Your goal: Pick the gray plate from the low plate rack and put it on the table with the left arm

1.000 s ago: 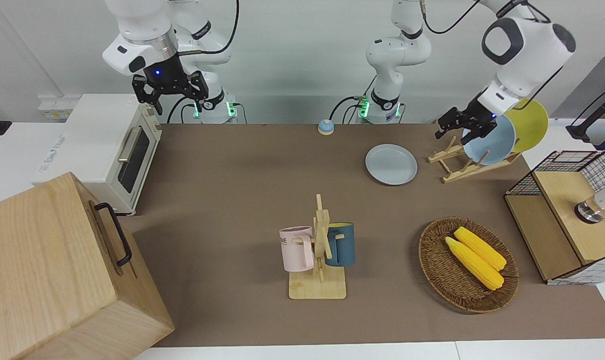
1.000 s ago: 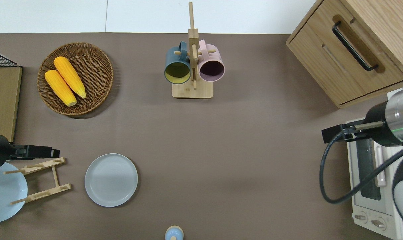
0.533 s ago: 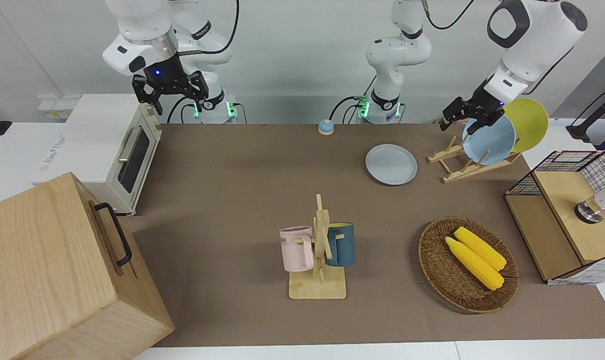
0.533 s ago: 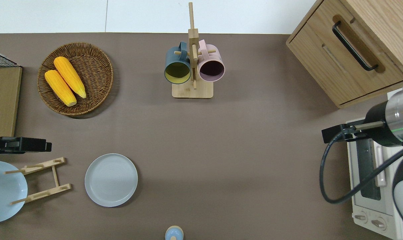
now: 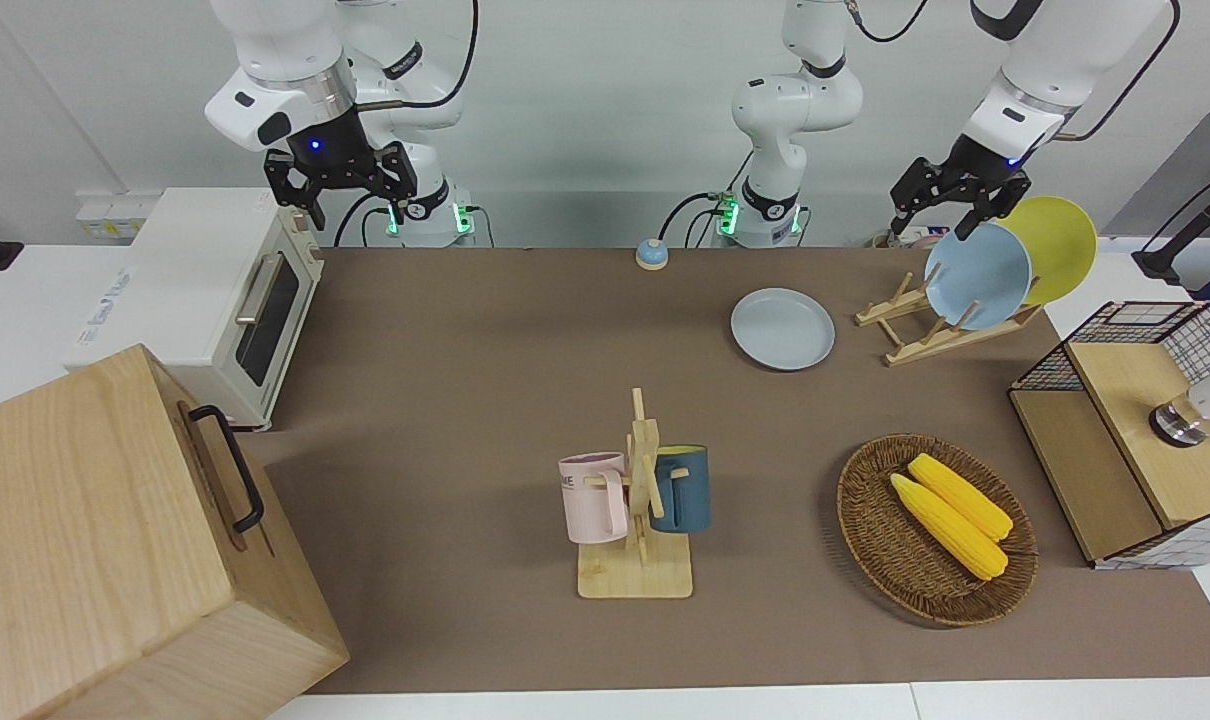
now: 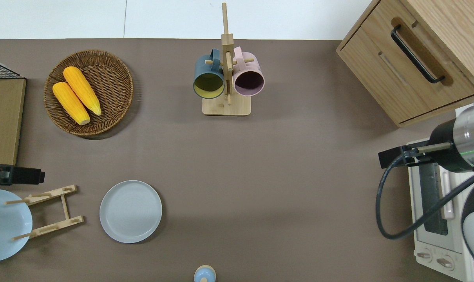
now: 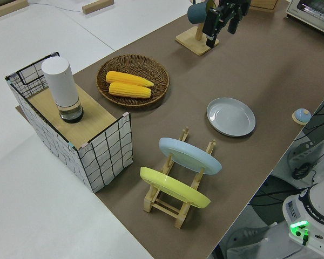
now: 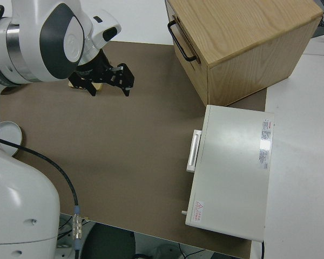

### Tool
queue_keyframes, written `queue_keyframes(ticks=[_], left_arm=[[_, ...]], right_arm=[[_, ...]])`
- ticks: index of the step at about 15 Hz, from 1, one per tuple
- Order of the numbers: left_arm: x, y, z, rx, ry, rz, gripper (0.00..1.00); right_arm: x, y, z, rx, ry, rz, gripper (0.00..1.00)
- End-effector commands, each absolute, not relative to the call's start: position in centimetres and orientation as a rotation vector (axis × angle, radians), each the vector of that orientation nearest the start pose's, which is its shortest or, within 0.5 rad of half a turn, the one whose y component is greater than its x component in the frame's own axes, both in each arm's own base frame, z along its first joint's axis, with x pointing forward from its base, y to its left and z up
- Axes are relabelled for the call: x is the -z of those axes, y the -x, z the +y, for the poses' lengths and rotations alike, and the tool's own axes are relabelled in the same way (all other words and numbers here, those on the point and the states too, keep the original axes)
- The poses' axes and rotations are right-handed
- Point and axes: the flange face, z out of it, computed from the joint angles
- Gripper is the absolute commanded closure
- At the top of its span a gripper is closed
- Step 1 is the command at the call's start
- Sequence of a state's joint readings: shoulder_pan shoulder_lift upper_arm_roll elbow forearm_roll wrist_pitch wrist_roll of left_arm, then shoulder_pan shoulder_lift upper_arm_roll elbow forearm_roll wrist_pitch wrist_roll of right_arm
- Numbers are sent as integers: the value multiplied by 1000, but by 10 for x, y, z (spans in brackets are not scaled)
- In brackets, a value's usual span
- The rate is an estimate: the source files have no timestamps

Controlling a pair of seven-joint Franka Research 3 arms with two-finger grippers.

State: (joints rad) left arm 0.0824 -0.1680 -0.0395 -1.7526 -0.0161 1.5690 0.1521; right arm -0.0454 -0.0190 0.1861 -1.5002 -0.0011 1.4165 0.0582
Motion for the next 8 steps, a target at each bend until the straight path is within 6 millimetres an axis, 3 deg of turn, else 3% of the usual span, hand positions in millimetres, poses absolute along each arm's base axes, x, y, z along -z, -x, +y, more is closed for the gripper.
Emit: queue_keyframes(ticks=[1,8], left_arm=[[-630,-503,13,-34,3100,230,2],[-628,-500,13,-57,3108,235,2]], right_arm=[[-657,-525,75,-112,3139,-127,13],[-657,-525,75,-112,3139,-124,13]])
